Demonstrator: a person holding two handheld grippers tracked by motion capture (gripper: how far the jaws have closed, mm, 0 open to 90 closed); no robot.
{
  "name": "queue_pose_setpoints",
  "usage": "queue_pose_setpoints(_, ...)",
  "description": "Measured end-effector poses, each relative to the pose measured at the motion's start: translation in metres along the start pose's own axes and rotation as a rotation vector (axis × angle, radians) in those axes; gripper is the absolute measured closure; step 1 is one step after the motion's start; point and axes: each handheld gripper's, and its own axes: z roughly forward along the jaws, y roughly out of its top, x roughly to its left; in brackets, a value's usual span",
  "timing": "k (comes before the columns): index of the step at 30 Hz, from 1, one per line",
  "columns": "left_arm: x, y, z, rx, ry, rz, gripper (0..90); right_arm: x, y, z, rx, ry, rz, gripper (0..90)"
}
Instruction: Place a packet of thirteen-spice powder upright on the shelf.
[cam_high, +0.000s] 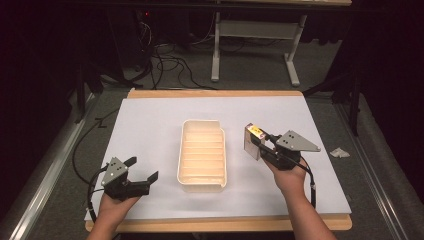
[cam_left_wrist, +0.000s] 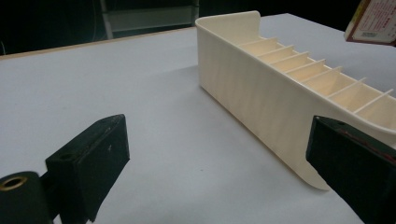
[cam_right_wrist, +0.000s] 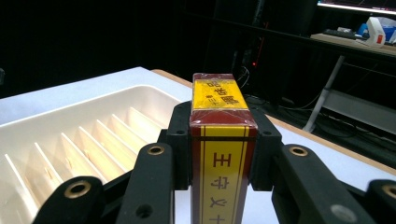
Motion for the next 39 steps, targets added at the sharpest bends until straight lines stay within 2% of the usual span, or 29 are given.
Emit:
queue_pose_setpoints(4, 0.0, 0.0, 0.0, 0.002, 0.002, 0.003, 6.7, 0.0, 0.002, 0.004, 0.001, 0.007, -0.005, 69.2)
queue_pose_setpoints(13, 0.002, 0.0, 0.0, -0.006, 0.006, -0.002, 6.6, 0.003, 0.017, 0.022, -0.027, 0.066, -0.009, 69.2)
queue_pose_setpoints(14, 0.002, 0.001, 0.0, -0.011, 0.007, -0.007, 6.6, 0.006, 0.021, 0.025, -0.037, 0.085, -0.016, 69.2)
queue_pose_setpoints(17, 0.003, 0.001, -0.001, -0.015, 0.01, -0.01, 6.6, 0.008, 0.022, 0.027, -0.045, 0.103, -0.02, 69.2)
queue_pose_setpoints(18, 0.004, 0.002, -0.002, -0.014, 0.012, -0.009, 6.6, 0.012, 0.022, 0.027, -0.061, 0.127, -0.015, 69.2)
queue_pose_setpoints(23, 0.005, 0.002, -0.002, -0.018, 0.017, -0.016, 6.7, 0.022, 0.026, 0.031, -0.058, 0.168, -0.039, 69.2)
queue_pose_setpoints(24, 0.004, 0.001, -0.003, -0.016, 0.017, -0.015, 6.7, 0.026, 0.029, 0.032, -0.074, 0.197, -0.041, 69.1)
queue_pose_setpoints(25, 0.004, 0.001, -0.003, -0.016, 0.017, -0.015, 6.6, 0.026, 0.029, 0.032, -0.074, 0.197, -0.041, 69.1)
queue_pose_setpoints(28, 0.004, 0.001, -0.003, -0.012, 0.016, -0.012, 6.7, 0.035, 0.033, 0.034, -0.088, 0.252, -0.045, 69.2)
queue_pose_setpoints(29, 0.004, 0.001, -0.003, -0.01, 0.015, -0.012, 6.7, 0.035, 0.033, 0.034, -0.088, 0.252, -0.045, 69.2)
queue_pose_setpoints(30, 0.004, 0.001, -0.003, -0.011, 0.014, -0.019, 6.7, 0.039, 0.034, 0.035, -0.092, 0.278, -0.047, 69.2)
queue_pose_setpoints(39, 0.004, 0.0, -0.003, -0.004, 0.012, -0.01, 6.6, 0.05, 0.035, 0.04, -0.092, 0.351, -0.055, 69.1)
